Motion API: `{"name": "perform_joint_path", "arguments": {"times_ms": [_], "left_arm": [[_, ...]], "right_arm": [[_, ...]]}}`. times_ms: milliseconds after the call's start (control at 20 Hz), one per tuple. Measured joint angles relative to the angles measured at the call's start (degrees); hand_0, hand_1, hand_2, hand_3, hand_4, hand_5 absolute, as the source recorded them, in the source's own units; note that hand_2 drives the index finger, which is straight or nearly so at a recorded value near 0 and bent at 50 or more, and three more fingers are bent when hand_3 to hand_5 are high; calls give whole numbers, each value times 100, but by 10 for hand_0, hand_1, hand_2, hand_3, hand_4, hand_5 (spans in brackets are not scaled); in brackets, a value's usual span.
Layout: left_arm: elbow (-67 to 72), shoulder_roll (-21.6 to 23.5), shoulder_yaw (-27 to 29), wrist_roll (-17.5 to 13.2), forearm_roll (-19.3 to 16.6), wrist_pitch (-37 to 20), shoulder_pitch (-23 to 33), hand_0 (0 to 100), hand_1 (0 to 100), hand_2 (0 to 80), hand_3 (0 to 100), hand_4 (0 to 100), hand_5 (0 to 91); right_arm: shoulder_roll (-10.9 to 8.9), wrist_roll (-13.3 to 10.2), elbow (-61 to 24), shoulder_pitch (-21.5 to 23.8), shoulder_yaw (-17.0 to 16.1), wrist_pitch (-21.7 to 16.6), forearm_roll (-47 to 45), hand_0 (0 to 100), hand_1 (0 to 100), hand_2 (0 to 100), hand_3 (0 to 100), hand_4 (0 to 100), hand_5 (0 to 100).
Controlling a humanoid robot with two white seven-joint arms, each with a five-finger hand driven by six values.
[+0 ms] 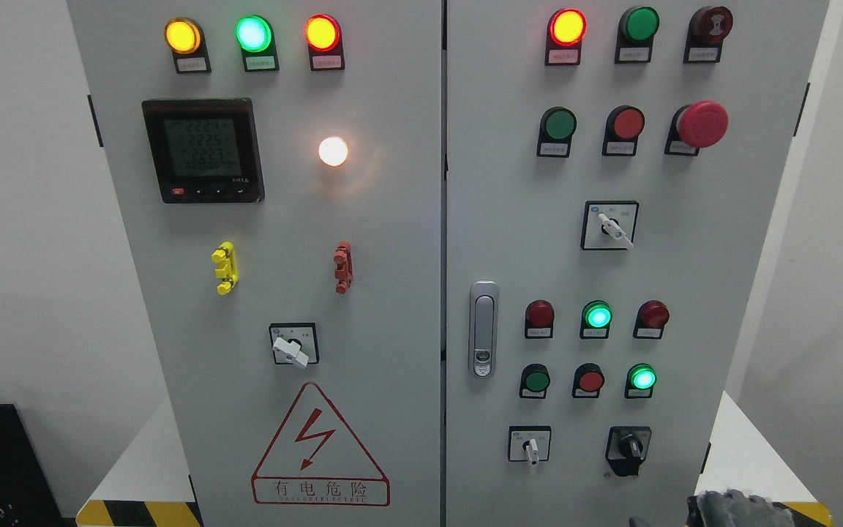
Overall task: Flip black knob to close circuit
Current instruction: 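Raise the right hand up toward the black rotary knob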
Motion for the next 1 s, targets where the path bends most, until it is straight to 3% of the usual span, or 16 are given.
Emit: {"name": "perform_joint_path", "arguments": {"times_ms": [500, 1000], "left_arm": [[0, -1, 0, 0, 0, 0, 0, 0, 0, 0, 50, 27, 0], [0, -2, 0, 0, 0, 0, 0, 0, 0, 0, 49, 26, 0]], "right_arm": [[-12, 126, 322, -346, 270, 462, 95, 0, 23, 898, 1000, 799, 879], [-18, 137, 586, -606, 375, 527, 109, 0, 27, 900, 1000, 801, 888]]}}
